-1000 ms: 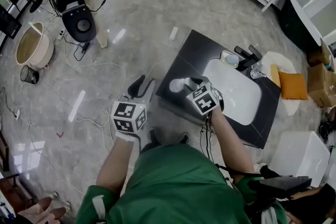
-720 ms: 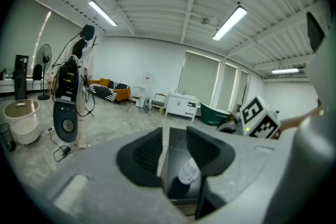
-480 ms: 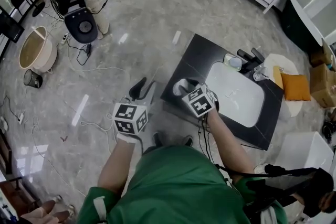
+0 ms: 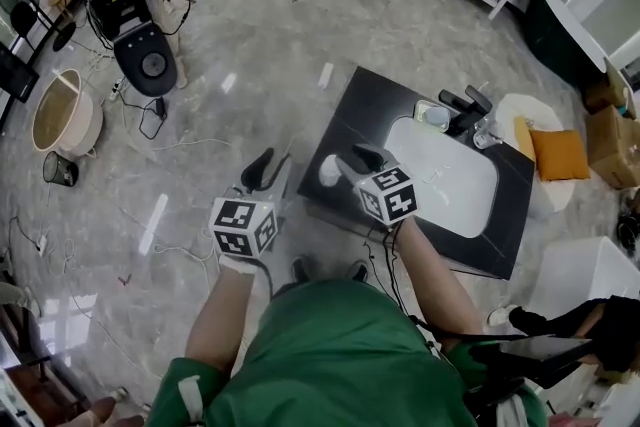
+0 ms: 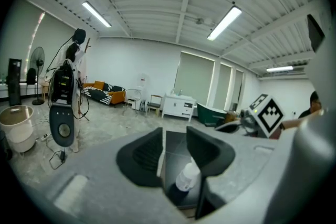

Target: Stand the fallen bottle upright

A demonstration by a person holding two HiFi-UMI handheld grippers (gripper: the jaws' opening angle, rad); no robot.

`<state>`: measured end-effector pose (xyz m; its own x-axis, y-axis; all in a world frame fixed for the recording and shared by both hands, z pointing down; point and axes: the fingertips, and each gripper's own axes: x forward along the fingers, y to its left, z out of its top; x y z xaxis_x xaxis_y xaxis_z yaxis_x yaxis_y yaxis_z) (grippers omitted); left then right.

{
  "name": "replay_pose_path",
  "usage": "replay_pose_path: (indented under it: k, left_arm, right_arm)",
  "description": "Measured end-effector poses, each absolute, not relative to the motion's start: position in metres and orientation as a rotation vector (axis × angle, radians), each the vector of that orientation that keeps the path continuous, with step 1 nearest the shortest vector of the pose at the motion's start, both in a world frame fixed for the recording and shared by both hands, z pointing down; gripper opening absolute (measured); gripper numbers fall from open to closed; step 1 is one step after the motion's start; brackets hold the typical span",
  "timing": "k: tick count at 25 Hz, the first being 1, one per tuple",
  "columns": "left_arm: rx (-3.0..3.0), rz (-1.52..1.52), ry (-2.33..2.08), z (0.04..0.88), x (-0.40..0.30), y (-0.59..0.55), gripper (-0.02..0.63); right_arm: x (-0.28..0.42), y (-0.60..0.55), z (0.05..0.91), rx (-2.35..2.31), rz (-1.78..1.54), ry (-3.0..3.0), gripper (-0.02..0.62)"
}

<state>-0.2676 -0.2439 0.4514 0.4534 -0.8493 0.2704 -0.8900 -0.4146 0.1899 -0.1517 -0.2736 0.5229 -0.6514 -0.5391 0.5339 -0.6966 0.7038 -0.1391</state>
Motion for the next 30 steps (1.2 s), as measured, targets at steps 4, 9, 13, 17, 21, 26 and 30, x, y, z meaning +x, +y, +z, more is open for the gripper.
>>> replay_pose_path:
  k: [4, 9, 13, 17, 21, 26, 30]
  left_arm:
    - [2.435, 0.178, -1.483, 0.44, -0.252, -0.252, 0.143]
    - [2.498, 0.144, -1.491, 0.409, -0.231, -0.259, 0.138]
    - [2.574, 0.108, -1.517, 0.375, -0.215, -0.266, 0.13]
    - [2.697, 0.11, -1.583, 0.33, -0.194, -0.271, 0.106]
    - [2.79, 0.064, -1.656, 0.287, -0.172, -0.271, 0.101]
    - [2.851, -0.028, -1.694, 0.251, -0.148, -0.263, 0.089]
    - [2.831, -0.068, -1.65, 0.251, -0.14, -0.257, 0.081]
  right_arm:
    - [-0.123, -0.286, 0.479, 1.131, 0.423, -2.547, 0.156]
    - [-0.093, -0.288, 0.416, 1.275, 0.319, -2.632, 0.141]
    - [-0.072, -0.282, 0.367, 1.373, 0.192, -2.727, 0.074]
    - [-0.046, -0.274, 0.324, 1.487, 0.063, -2.777, 0.034]
    - [-0.017, -0.266, 0.292, 1.596, -0.124, -2.746, 0.035]
    - [0.017, -0.255, 0.267, 1.703, -0.251, -2.719, 0.035]
    - [0.03, -0.252, 0.264, 1.712, -0.284, -2.72, 0.035]
